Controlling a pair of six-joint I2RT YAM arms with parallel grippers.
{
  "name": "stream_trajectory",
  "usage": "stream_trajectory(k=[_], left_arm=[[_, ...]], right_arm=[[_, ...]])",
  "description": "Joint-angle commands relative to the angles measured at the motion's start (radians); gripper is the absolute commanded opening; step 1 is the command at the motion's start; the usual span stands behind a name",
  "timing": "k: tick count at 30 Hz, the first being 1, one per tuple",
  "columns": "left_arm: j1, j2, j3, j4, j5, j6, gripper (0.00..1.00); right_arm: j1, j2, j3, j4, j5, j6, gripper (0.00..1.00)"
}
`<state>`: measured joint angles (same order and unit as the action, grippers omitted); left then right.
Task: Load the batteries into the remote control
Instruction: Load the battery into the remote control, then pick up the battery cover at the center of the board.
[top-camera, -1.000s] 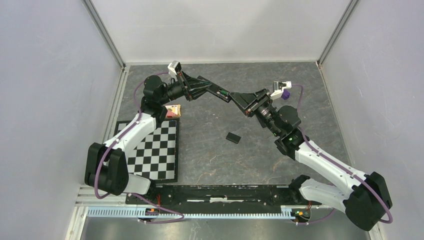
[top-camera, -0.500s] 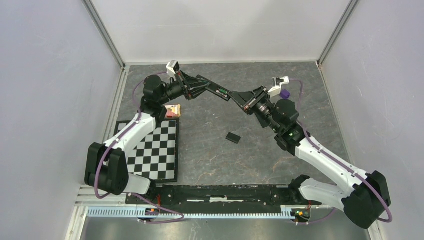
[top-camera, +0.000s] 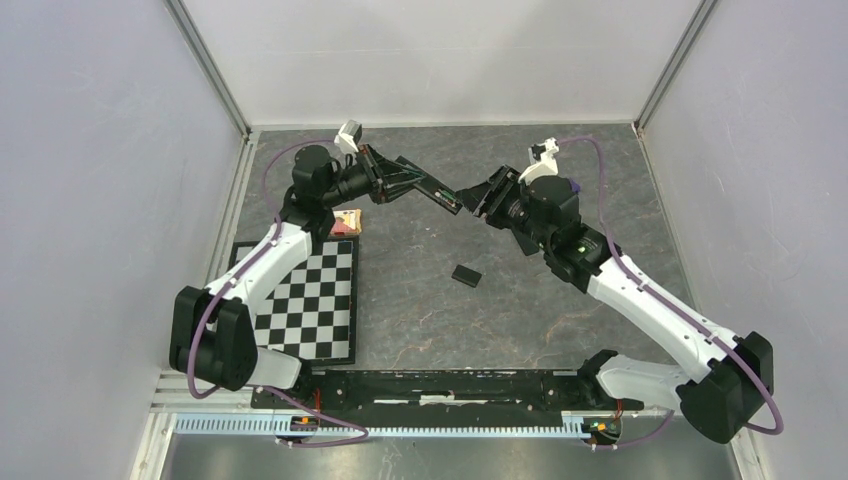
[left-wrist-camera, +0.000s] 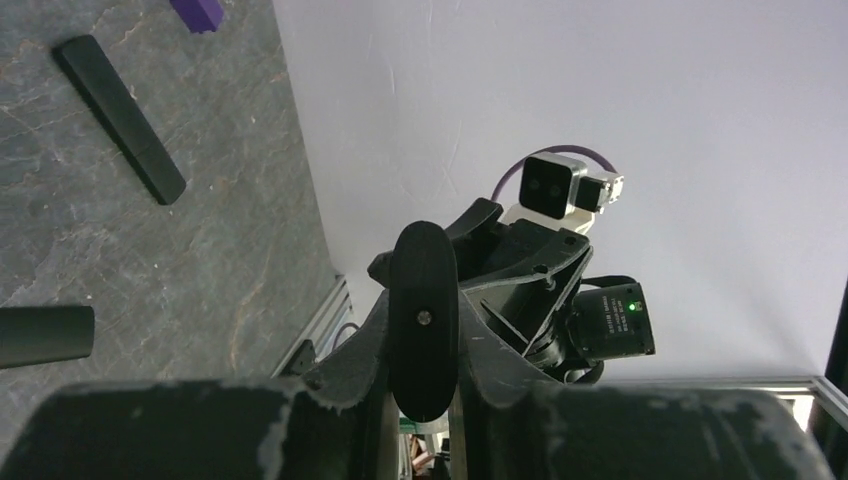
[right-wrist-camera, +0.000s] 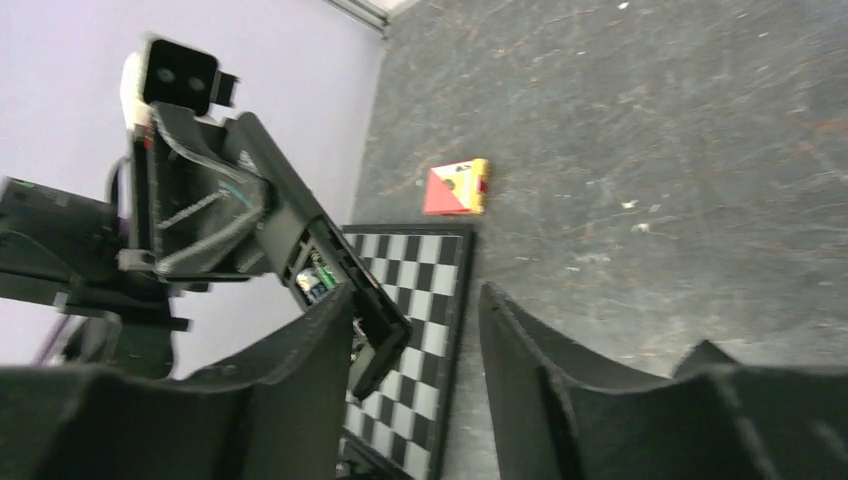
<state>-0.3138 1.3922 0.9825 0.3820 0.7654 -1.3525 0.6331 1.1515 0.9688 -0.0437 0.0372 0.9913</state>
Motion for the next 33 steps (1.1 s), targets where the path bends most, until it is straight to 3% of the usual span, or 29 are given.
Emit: stream_trajectory(k=[1, 7, 10, 15, 16, 21, 26, 33], left_arm=[[-0.016, -0.06, 0.089, -0.044, 0.067, 0.11, 0.02], [-0.001, -0.068, 0.092, -0.232, 0.027, 0.314, 0.02], [0.01, -0.084, 0.079, -0.332, -0.026, 0.442, 0.02], [0.058, -0.122, 0.011, -0.448, -0.136, 0.537, 0.02], [0.073, -0.128, -0.004, -0.464, -0.153, 0.537, 0.02], [0.145, -0.115, -0.064, -0.489, -0.115, 0.529, 0.02], [0.158, -0.111, -0.069, -0.536, -0.107, 0.588, 0.02], [0.17, -0.082, -0.068, -0.555, -0.096, 0.609, 0.02]], right_arm=[[-0.006, -0.025, 0.026, -0.118, 0.098, -0.169, 0.59], [-0.009, -0.112, -0.004, 0.019, 0.057, -0.27, 0.83], [-0.013, -0.121, -0.006, 0.037, 0.017, -0.382, 0.88], [-0.017, -0.039, 0.044, -0.101, -0.074, -0.752, 0.89], [-0.017, -0.018, 0.043, -0.134, -0.104, -0.814, 0.98], [-0.016, 0.148, 0.034, -0.314, -0.171, -1.052, 0.98], [-0.013, 0.296, 0.007, -0.417, -0.265, -1.221, 0.83], [0.02, 0.431, 0.03, -0.471, -0.272, -1.326, 0.89]])
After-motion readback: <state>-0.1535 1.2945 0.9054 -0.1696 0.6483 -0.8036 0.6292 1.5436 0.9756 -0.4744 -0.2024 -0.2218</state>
